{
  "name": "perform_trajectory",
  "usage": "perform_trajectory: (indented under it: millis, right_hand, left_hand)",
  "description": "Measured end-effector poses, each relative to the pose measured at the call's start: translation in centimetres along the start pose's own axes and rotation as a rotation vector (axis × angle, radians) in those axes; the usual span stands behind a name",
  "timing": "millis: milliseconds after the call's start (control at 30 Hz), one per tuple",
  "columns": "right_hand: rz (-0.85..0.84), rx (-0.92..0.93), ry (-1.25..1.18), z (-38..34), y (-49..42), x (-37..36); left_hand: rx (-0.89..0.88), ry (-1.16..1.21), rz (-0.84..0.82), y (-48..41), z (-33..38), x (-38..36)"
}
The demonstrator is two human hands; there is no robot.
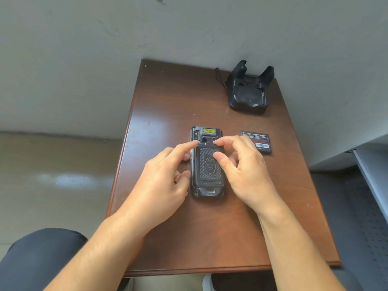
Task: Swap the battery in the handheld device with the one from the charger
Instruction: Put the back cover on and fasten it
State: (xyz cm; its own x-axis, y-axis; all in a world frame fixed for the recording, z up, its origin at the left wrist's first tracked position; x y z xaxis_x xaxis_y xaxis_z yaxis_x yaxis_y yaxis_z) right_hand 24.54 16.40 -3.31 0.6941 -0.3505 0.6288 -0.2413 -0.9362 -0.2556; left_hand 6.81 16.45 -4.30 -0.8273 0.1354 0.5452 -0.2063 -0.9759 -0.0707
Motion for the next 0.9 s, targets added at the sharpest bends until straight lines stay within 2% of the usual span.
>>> perform_trajectory:
  millis: [600, 900]
  right_hand:
    - [0.029, -0.072, 0.051, 0.7, -0.1, 0.3]
    - [-0.039, -0.083, 0.066, 1.0, -0.3, 0.0]
  left_hand:
    - [-0.085, -0.088, 0.099, -0.3, 0.3, 0.0]
    - [-0.138, -0.091, 0.182, -2.1, 0.8, -0.1]
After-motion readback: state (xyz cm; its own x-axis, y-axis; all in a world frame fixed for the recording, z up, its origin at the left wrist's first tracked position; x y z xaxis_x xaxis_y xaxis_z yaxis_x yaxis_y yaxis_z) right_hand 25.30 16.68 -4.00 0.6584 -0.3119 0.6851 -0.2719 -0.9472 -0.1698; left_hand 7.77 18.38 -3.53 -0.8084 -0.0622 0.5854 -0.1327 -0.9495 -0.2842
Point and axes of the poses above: each hand's wrist, its own y-axis away from the middle knuckle, its own x-axis out of the back of the hand, z = x × y, the point moved 10 cm from there along -y, towards the middle knuckle, and after that the axes turned 10 degrees about z, right-handed, at the moved point
